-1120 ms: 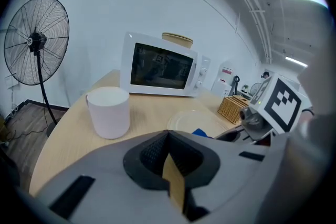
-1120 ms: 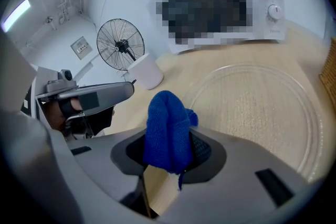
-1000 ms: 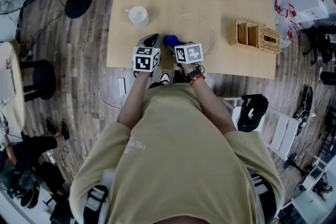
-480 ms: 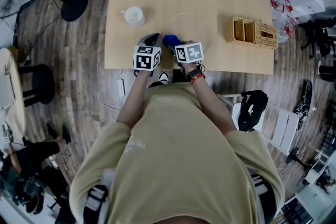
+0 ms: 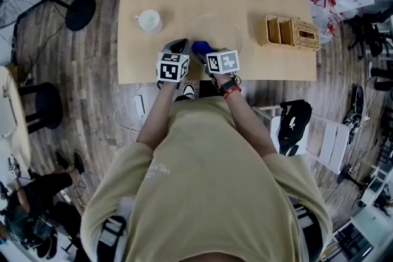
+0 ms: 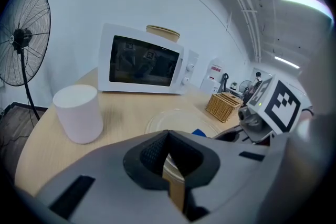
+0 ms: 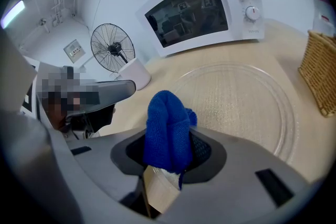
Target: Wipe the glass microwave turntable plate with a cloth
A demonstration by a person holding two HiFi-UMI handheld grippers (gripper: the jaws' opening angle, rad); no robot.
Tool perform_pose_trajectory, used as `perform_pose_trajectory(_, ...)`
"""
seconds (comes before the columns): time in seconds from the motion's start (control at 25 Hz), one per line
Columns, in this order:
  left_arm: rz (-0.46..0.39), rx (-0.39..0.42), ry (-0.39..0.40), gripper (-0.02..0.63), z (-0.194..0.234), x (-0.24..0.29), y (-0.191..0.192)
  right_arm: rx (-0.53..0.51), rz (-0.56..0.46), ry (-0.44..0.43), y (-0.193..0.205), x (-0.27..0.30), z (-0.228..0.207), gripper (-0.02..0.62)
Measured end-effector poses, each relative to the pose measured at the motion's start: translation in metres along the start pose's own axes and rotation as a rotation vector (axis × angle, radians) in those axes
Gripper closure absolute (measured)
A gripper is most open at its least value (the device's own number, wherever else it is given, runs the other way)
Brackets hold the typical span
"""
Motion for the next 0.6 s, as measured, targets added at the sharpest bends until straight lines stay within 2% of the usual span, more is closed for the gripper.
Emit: perform_pose_trajectory(0.6,0.019,0.034,0.067,0.588,-0.026,0.019,-0.006,0.069,-0.045,0.053,0.001,-0.023,-0.034,0.446)
Point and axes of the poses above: the fingertips, and each gripper's own axes: x forward along the fingers, z to its left, y out of its underside, the point moved 1 cm from there along -x, backward along the fingers, and after that the axes turned 9 degrees about x, right-handed, at the moved point
